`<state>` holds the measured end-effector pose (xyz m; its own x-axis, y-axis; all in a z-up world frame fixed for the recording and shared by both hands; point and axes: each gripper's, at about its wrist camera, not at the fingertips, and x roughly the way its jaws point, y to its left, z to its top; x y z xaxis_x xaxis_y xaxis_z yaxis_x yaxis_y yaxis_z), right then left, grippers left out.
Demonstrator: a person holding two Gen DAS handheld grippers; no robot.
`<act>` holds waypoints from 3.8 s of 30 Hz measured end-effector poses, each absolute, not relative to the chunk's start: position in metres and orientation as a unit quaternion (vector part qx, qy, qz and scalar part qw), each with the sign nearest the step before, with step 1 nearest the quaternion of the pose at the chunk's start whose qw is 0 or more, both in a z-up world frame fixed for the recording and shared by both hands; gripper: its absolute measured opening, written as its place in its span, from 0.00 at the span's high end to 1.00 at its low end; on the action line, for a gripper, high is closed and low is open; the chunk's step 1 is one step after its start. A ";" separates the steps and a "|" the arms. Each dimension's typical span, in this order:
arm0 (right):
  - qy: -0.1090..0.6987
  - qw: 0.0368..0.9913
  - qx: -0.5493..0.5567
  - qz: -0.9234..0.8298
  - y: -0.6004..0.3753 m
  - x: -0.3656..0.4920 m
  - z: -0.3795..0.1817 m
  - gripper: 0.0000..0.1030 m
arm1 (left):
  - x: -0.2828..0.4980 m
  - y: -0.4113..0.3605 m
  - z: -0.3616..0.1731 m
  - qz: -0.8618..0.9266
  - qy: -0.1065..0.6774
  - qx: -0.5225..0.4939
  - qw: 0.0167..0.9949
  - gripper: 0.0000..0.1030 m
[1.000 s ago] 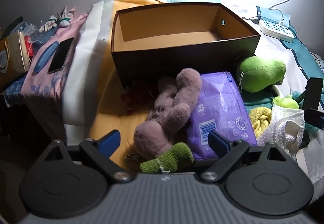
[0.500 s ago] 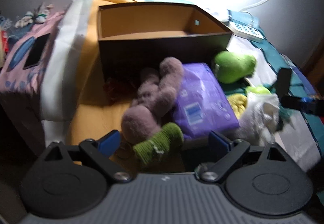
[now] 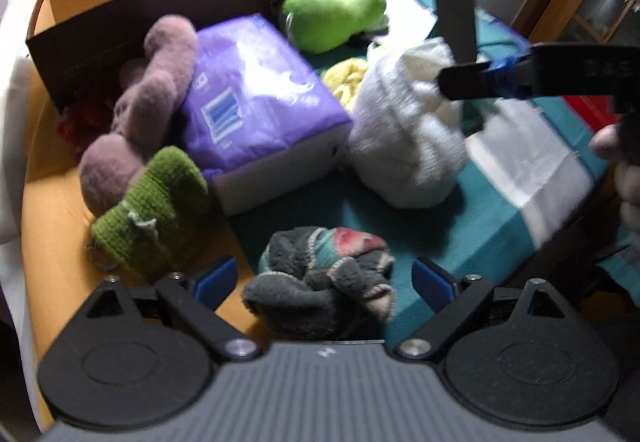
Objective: Organize soft objects
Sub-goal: 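Grasp the grey sock with the left tool while the right tool grasps the white towel, then carry the grey sock with the left tool while the right tool lifts the white towel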
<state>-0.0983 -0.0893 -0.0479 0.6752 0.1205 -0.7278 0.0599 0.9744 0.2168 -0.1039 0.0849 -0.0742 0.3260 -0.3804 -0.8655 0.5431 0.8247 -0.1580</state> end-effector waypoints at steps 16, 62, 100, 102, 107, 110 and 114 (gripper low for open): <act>0.429 0.896 0.090 0.070 -0.071 -0.088 -0.077 0.63 | -0.097 0.078 -0.068 -0.265 0.505 0.073 0.818 0.46; 0.296 0.920 0.232 0.110 -0.135 -0.090 -0.002 0.98 | 0.085 0.096 0.044 -0.112 0.370 0.063 0.920 0.46; 0.473 0.856 0.151 0.145 -0.093 -0.079 -0.104 0.72 | 0.066 0.086 0.036 -0.117 0.376 0.049 0.918 0.44; 0.465 0.857 0.170 0.146 -0.103 -0.084 -0.103 0.85 | 0.066 0.087 0.038 -0.116 0.374 0.049 0.919 0.44; 0.433 0.861 0.211 0.162 -0.125 -0.102 -0.081 0.90 | 0.065 0.088 0.043 -0.123 0.366 0.050 0.921 0.44; 0.412 0.860 0.237 0.184 -0.138 -0.110 -0.061 0.89 | 0.068 0.087 0.044 -0.129 0.365 0.048 0.921 0.44; 0.366 0.867 0.257 0.220 -0.155 -0.116 -0.026 0.89 | 0.078 0.087 0.048 -0.124 0.361 0.047 0.923 0.44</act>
